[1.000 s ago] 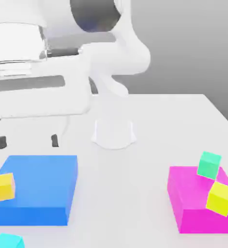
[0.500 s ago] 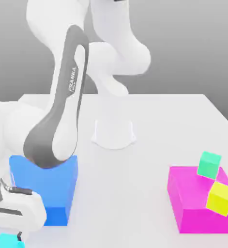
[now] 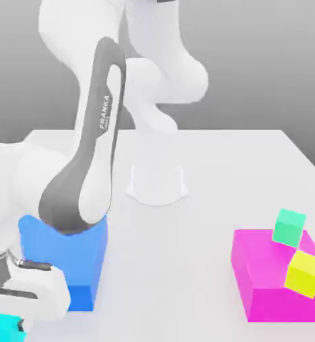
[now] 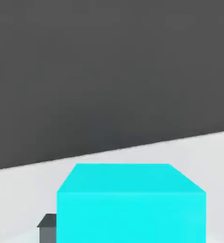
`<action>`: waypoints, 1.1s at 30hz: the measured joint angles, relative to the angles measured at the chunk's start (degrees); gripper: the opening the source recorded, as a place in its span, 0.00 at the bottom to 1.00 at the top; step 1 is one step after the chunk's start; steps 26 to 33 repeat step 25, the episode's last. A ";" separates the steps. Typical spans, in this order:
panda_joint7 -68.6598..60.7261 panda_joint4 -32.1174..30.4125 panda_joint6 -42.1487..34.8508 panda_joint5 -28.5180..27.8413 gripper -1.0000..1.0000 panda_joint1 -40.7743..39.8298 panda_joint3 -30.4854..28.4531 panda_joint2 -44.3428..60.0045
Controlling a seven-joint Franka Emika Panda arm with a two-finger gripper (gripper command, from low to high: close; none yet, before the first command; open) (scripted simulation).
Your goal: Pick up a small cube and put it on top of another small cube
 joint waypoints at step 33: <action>-14.29 -26.93 0.07 -9.82 1.00 31.38 25.10 -28.84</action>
